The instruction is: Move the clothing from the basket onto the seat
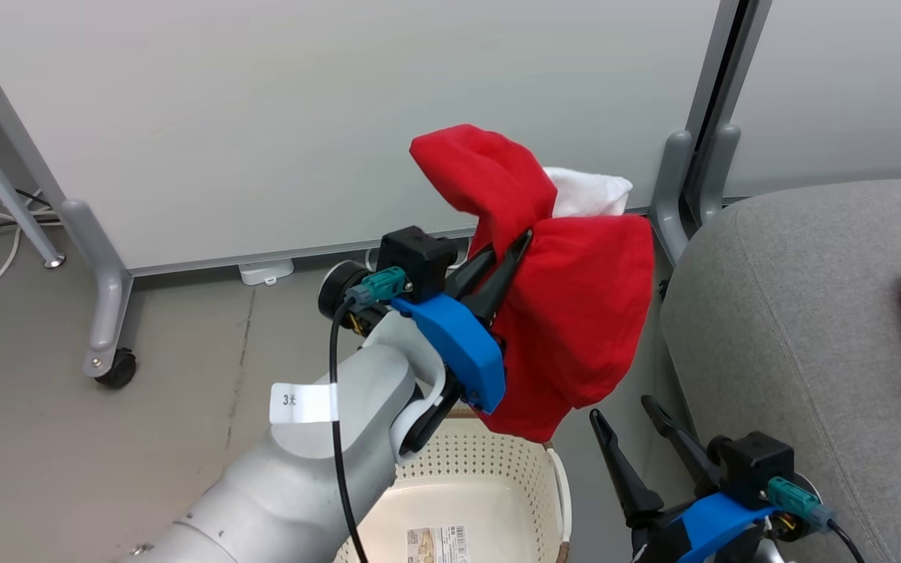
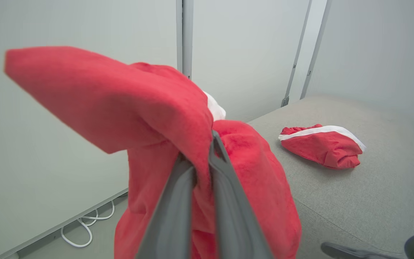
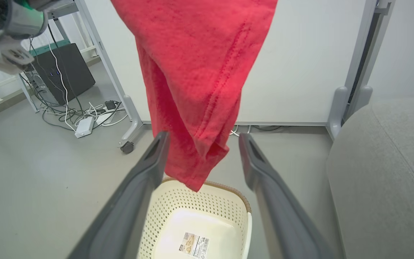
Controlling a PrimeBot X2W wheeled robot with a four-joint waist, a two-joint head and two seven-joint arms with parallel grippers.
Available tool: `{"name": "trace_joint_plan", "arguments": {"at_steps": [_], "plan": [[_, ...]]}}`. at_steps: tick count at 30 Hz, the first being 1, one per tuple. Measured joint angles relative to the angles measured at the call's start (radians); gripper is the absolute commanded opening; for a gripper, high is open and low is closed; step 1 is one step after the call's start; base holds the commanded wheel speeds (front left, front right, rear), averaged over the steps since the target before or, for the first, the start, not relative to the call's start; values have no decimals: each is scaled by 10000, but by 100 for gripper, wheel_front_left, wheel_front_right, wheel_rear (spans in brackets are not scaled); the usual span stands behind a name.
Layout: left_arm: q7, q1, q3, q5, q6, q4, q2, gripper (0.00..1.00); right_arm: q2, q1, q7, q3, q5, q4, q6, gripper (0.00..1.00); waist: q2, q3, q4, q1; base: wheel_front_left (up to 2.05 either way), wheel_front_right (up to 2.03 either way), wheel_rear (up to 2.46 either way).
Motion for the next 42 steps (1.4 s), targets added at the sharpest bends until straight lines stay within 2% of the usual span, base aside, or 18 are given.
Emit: {"name": "trace_joint_plan", "arguments": {"at_steps": [6,22,33,42], "plan": [[-4,-203,-472,-332,169,-115,-2,0,0,14,12,8,50,2,0,100,0,-84,92,0,0,0,0],[-25,-267,-1034,-861,259,52,0,0,0,-379,58,-2,-69,322,0,100,0,41,137,1,0,0,0],[-40,-323,-1298,-1047,324,-251,-2,0,0,-1682,113,111,-274,1553,0,100,0,75,74,2,0,0,0],[-52,-328,-1492,-1145,357,-453,0,0,0,-2908,-192,989,15,2736,0,100,0,99,105,2,0,0,0]]}}
